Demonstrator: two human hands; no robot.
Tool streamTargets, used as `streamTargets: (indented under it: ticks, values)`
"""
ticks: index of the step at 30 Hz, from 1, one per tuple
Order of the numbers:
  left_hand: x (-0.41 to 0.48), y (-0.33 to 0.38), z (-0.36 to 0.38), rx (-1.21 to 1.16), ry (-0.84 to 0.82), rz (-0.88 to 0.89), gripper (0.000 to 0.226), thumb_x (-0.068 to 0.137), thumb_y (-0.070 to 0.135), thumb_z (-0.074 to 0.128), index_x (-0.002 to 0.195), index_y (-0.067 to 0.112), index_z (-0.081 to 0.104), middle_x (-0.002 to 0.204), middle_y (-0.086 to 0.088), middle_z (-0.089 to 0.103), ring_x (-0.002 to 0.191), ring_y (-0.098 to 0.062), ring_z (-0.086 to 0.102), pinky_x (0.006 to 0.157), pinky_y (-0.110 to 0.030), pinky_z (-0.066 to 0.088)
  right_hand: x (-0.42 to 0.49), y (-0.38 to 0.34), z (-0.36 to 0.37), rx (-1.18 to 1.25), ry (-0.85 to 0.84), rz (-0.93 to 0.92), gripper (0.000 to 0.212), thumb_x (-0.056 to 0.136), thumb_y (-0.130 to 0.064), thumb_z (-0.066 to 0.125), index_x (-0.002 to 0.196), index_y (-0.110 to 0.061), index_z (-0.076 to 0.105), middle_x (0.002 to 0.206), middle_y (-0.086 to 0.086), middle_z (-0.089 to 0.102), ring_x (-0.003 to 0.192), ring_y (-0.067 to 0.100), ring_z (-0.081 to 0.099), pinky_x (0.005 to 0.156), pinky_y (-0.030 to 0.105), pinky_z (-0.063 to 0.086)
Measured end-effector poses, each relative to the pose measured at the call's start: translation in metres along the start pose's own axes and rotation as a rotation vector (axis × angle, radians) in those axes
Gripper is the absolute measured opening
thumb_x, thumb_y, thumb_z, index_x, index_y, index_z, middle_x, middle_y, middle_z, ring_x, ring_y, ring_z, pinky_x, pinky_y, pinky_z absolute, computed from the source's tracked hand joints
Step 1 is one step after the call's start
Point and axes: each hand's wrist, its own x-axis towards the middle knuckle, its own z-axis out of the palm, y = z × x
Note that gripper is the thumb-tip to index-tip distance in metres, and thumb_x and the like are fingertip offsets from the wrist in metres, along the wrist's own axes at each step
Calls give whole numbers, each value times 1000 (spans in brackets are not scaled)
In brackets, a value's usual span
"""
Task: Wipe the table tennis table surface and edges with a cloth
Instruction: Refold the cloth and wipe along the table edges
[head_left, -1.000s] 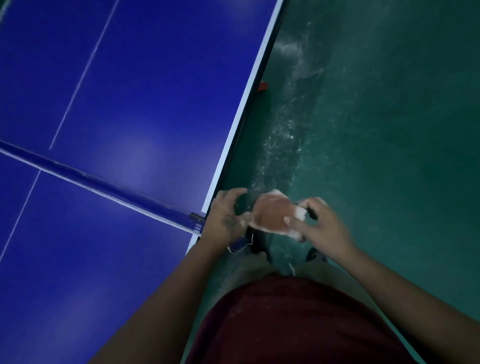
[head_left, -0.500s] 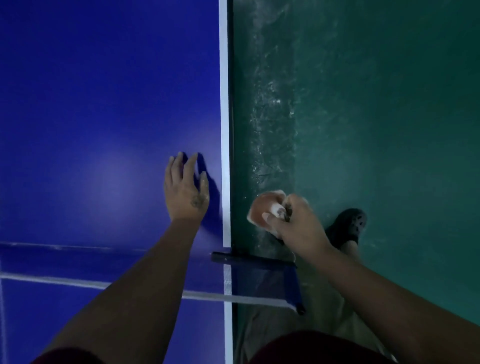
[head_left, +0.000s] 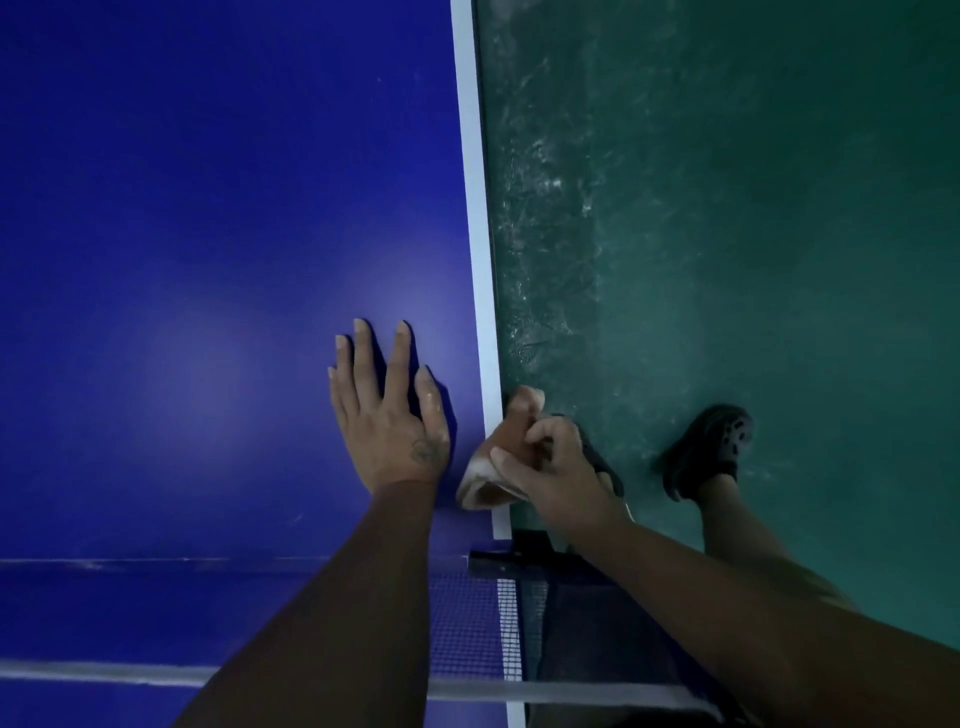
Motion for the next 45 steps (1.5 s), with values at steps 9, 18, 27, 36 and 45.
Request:
streamTargets:
  ticks: [9,18,27,36,45]
  values:
    - [1,-7,3,-46,1,-16,48,117,29,39,164,24,50,179,-8,30,168,-31,21,134,-56,23,27,-20,52,30,178,-92,71,111,-33,56,169,-25,16,151,9,53,132,18,55,118,40,44]
    - [0,-6,2,-32,-4,-24,48,117,30,42,165,26,49,179,-6,29,169,-29,19,134,-56,23,112,-165,10,57,124,-223,73,113,-44,49,169,-13,15,166,12,41,150,29,45,129,47,33]
    - [2,0,-1,-25,-24,-25,48,116,28,44,163,22,52,178,-10,32,168,-32,22,134,-56,23,56,-67,31,10,110,-168,74,112,-42,50,172,-27,9,165,6,41,146,20,50,116,30,36]
    - [88,40,8,-116,78,-179,48,116,27,47,162,15,50,174,-14,39,165,-35,29,136,-51,20,135,-248,-11,95,120,-136,71,113,-43,52,169,-13,20,163,11,45,122,20,51,103,33,38]
    - [195,62,40,12,51,-524,57,115,57,32,169,38,38,183,1,18,170,-23,8,138,-47,1,114,-203,-17,-37,-39,32,79,113,-48,46,173,-27,1,172,4,36,152,30,44,124,46,32]
